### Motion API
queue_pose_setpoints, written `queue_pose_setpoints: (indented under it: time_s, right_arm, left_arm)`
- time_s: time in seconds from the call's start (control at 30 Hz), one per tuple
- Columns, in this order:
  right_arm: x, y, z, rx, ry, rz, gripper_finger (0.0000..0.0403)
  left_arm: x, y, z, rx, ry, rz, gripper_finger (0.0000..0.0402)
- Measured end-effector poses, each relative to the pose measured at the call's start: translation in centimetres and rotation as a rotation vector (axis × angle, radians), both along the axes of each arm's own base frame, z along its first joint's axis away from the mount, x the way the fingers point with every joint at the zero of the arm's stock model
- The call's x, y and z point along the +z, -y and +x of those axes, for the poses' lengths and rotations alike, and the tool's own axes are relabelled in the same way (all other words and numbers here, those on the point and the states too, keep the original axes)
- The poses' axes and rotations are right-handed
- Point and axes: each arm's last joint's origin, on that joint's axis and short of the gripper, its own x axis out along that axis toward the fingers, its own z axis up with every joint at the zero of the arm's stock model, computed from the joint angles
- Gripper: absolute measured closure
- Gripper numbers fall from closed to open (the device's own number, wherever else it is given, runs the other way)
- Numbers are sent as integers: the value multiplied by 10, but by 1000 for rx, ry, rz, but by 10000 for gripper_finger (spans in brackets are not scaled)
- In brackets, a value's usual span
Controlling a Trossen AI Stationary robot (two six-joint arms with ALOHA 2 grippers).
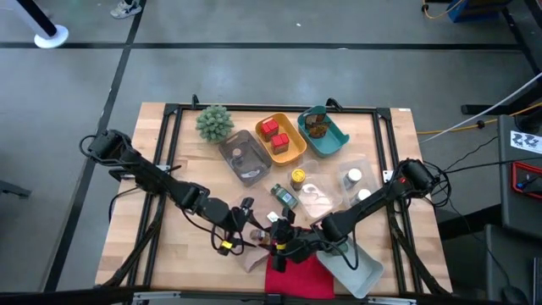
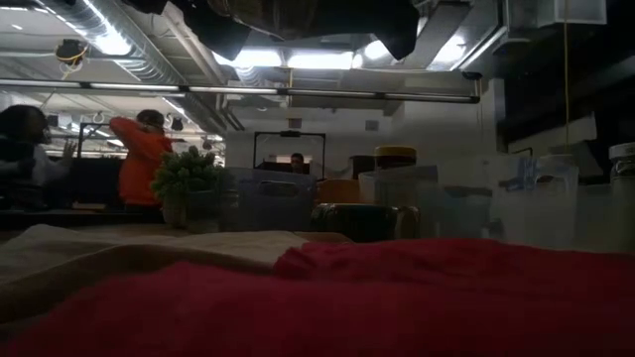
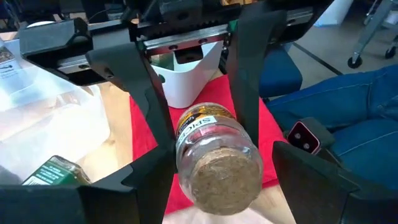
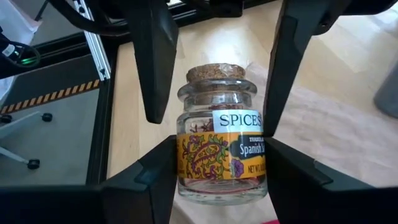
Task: Sort spices by type
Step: Put the brown seasoning bottle into the black bin
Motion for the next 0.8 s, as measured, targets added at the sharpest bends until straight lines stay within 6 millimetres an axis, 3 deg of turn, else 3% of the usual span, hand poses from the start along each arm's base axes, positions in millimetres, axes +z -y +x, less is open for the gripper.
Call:
queue_pose_setpoints:
  time_s: [0.23,0.53,0.8]
  right_arm:
    - [1,-1,1,9,15,2,203]
    - [2,-1,2,18,27,-15,204]
    - [2,-1,2,22,29,-16,196]
  left_arm:
    - [0,0,0,0,1,2,163]
    - [0,0,0,-5,7,15,229]
    - [1,0,0,-3,10,8,229]
